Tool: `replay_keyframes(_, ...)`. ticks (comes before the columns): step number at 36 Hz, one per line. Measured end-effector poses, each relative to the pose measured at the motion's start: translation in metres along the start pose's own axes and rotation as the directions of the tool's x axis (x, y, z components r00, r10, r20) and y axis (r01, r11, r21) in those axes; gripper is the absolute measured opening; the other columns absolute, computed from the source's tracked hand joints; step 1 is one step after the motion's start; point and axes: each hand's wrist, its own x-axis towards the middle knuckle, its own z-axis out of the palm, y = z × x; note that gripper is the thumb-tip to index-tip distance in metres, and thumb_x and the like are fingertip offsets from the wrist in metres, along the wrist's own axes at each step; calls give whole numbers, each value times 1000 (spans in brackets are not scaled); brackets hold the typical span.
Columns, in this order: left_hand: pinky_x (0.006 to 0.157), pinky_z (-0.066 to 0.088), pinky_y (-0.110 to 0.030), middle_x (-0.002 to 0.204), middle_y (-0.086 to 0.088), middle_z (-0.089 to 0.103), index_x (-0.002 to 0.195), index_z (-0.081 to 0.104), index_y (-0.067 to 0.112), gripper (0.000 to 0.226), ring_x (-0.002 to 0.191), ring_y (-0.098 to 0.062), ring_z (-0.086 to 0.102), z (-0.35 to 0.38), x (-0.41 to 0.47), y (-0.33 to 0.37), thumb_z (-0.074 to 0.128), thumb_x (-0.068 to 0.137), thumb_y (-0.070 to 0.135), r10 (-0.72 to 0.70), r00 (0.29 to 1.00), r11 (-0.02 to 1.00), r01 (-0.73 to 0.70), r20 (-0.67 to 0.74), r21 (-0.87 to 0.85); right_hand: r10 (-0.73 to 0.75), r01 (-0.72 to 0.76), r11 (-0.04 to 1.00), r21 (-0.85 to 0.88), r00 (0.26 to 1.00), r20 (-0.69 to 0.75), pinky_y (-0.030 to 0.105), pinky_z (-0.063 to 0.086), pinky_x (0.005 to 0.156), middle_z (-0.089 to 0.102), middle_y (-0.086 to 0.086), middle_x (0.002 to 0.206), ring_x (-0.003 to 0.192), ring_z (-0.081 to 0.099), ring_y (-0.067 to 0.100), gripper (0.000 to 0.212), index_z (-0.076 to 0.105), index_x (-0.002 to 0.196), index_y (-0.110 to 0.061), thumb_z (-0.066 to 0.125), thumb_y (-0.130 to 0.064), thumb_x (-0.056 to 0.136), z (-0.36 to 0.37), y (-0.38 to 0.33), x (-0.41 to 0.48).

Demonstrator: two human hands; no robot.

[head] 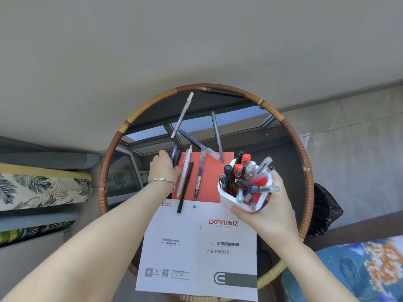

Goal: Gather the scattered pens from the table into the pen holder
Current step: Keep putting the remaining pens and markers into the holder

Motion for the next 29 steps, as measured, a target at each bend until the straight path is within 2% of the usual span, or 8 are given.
replay_keyframes(4, 74, 49, -42, 108, -24, 56, 109, 46, -2, 22, 92, -37, 59, -16, -2, 5, 49, 89, 6, -102, 988, 985, 85, -112, -149, 16, -16, 1000, 2, 1000, 4, 23, 54, 71, 63, -22, 102, 89, 65, -1, 70, 45, 113, -39, 89, -26, 59, 0, -6, 0)
replay_keyframes(8, 63, 40, -33, 84, -10, 54, 99, 46, 8, 9, 75, -26, 53, -50, -31, 24, 39, 94, 13, -60, 972, 873, -60, -229, -484, 14, -14, 1000, 6, 1000, -1, 18, 52, 70, 63, -22, 101, 92, 63, -6, 70, 46, 112, -38, 90, -26, 59, 0, -13, -3)
replay_keyframes(11, 59, 36, -32, 62, 4, 42, 77, 46, 22, 19, 58, -12, 40, -90, -70, 46, 41, 91, 11, 4, 970, 617, -193, -243, -763, 23, -23, 1000, -16, 1000, 15, 30, 57, 77, 62, -16, 107, 93, 65, 5, 71, 45, 114, -36, 89, -26, 59, 3, -18, -4)
replay_keyframes(15, 55, 37, -19, 53, 9, 41, 61, 46, 18, 22, 50, -9, 36, -137, -126, 66, 39, 80, 8, 279, 918, 69, -312, -282, -948, 4, -2, 999, -41, 999, 41, 31, 56, 82, 54, -25, 105, 89, 60, 5, 74, 36, 104, -51, 89, -25, 60, 8, -27, -8)
replay_keyframes(18, 57, 43, -21, 50, 7, 41, 56, 45, 17, 30, 48, -10, 38, -139, -152, 73, 37, 84, 9, 386, 880, -103, -258, -277, -961, -2, 4, 999, -39, 999, 48, 30, 55, 82, 54, -22, 109, 94, 60, 7, 78, 33, 107, -52, 89, -23, 60, 14, -31, -12)
replay_keyframes(22, 76, 52, -32, 58, 6, 55, 59, 55, 25, 34, 59, -12, 53, -108, -163, 65, 43, 90, 18, 455, 838, 117, -391, -300, -913, -15, 15, 1000, -2, 999, 35, 35, 57, 83, 59, -19, 111, 97, 63, 8, 76, 41, 112, -47, 88, -25, 56, 21, -33, -19)
replay_keyframes(27, 101, 36, -20, 105, 11, 54, 85, 57, 24, 25, 113, -1, 47, -83, -153, 35, 40, 92, 41, 666, 628, 414, -760, -402, -501, -56, 56, 998, -35, 998, 15, 34, 59, 78, 60, -18, 109, 94, 65, 10, 66, 44, 113, -39, 83, -42, 60, 25, -40, -23)
replay_keyframes(29, 106, 27, -15, 112, 31, 49, 87, 60, 30, 16, 123, 7, 36, -85, -147, 29, 46, 87, 37, 623, 680, 494, -726, -388, -479, -39, 41, 997, -59, 999, 24, 32, 56, 80, 55, -19, 111, 94, 61, 8, 72, 36, 112, -46, 85, -36, 61, 25, -40, -25)
